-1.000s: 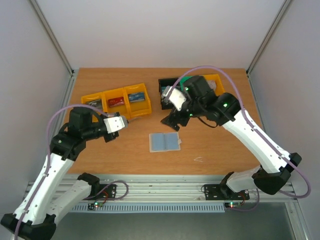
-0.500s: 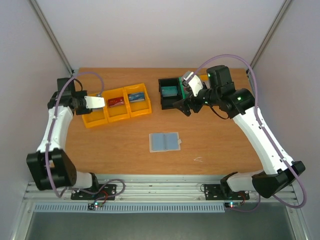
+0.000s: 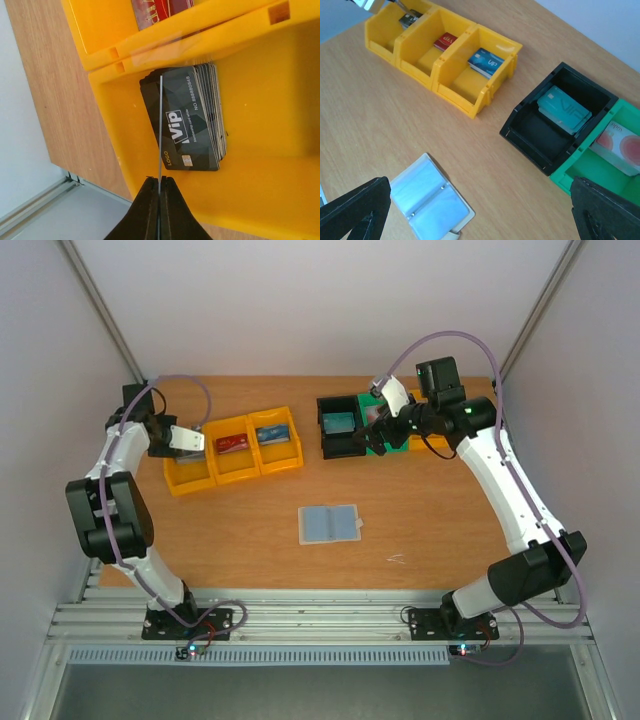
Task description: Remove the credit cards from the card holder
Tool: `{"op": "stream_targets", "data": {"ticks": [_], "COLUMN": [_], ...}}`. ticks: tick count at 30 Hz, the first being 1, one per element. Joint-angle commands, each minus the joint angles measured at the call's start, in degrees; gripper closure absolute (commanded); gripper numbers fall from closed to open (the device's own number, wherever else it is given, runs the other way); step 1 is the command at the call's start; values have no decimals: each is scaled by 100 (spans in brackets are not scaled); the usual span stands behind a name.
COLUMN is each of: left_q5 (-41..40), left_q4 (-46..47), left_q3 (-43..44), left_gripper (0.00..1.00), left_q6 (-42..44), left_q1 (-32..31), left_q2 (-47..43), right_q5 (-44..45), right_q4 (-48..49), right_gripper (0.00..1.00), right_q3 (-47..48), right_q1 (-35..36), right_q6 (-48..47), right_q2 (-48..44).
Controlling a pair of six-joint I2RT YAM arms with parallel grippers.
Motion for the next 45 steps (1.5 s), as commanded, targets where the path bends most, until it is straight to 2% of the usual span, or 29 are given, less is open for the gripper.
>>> {"op": "stream_targets", "data": {"ticks": [1, 8, 17, 19, 22, 24, 35, 38, 45], "left_q5": [174, 104, -41, -69, -96, -113, -13, 171, 703], "left_q4": [487, 1584, 1589, 1484, 1517, 1541, 1511, 1180, 173], "left_q3": [-65, -208, -230, -267, -322, -297, -246, -121, 440], "left_gripper": [100, 100, 100, 91, 61, 50, 24, 20, 14], "left_q6": [118, -387, -218, -116, -88, -163, -273, -419, -1592], "left_q1": [-3, -4, -10, -4, -4, -3, 5, 6, 6], "left_q2": [138, 583, 858, 888, 911, 911, 620, 510, 325], "right_q5": [-186, -167, -213, -213, -209, -219, -288, -325, -423], "right_q4": [-28, -259, -215, -242, -337, -383, -398, -391, -410], "right_gripper": [2, 2, 2, 2, 2, 1, 1, 2, 2], "right_q3": [407, 826, 864, 929, 1100, 1202, 1008, 996, 920], "right_q1": [-68, -65, -68, -68, -68, -66, -68, -67, -68], "right_q6": [-112, -97, 60, 58, 30, 32, -41, -80, -189], "right_q2": [152, 489, 500, 521, 603, 646, 454, 399, 316]}}
